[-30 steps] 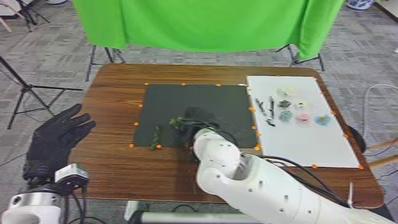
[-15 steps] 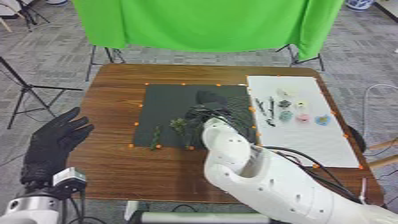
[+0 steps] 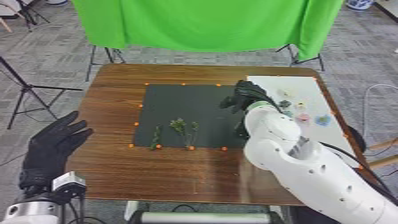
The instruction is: Arrange flowers
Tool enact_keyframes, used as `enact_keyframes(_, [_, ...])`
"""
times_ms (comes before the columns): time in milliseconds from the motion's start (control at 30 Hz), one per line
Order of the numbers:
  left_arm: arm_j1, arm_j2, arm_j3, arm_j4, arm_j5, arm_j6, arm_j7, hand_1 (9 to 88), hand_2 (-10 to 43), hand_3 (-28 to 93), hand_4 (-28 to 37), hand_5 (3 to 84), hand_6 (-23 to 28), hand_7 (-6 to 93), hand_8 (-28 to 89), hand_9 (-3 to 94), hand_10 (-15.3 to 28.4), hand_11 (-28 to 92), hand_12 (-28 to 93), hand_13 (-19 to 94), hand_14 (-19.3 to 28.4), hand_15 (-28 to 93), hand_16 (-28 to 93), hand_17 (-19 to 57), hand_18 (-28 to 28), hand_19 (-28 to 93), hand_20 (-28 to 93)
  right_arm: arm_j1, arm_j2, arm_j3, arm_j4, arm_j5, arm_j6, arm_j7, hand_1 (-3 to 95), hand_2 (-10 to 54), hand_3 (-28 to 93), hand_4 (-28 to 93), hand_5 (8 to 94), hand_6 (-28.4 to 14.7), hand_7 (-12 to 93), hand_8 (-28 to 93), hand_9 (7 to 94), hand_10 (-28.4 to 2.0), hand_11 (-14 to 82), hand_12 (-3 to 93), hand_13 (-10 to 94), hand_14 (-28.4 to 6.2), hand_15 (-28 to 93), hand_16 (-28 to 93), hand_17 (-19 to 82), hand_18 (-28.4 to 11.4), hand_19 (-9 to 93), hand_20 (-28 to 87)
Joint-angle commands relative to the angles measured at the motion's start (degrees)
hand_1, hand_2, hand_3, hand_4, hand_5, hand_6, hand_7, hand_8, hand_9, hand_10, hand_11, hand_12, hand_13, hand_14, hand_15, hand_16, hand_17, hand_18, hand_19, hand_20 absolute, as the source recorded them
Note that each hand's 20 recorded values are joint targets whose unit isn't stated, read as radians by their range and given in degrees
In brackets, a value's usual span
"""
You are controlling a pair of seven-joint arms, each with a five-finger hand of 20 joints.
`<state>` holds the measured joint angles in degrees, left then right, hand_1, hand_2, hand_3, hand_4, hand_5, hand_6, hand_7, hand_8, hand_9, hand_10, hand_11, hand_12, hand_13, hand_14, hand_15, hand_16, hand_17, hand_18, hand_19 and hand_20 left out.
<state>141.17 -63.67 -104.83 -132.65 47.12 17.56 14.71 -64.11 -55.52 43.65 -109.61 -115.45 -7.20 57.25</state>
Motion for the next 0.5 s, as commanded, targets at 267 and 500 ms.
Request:
enact_keyframes(267, [-0.86, -0.97, 1.04, -0.24, 0.46, -0.42, -1.68, 25.4, 4.3, 83, -18.8, 42.7, 11.6, 15.3, -10, 39.5, 20.3, 27, 10, 31, 27.3, 52, -10, -5.9, 23.8, 62, -6, -0.77, 10.85, 1.19, 5.60, 1.75, 3.60, 6.53, 27.7, -9.5, 81, -26, 57.3, -8.3, 17, -13, 63.4, -22.3, 45.2, 16.8, 68, -16.6, 91, 15, 37, -28.4, 93, 54])
enact_keyframes(500, [-0.88, -1.16, 1.12, -0.12, 0.25, -0.41, -1.52, 25.3, 4.3, 83, -18.7, 42.6, 11.6, 15.3, -10, 39.5, 20.3, 27, 10, 31, 27.3, 52, -10, -5.9, 23.8, 62, -6, -1.32, 10.94, 0.67, 7.03, 2.88, 4.47, 6.23, 27.8, -9.4, 81, -26, 58.3, -8.0, 18, -13, 63.5, -22.2, 45.3, 16.7, 68, -16.6, 91, 15, 37, -28.4, 93, 55])
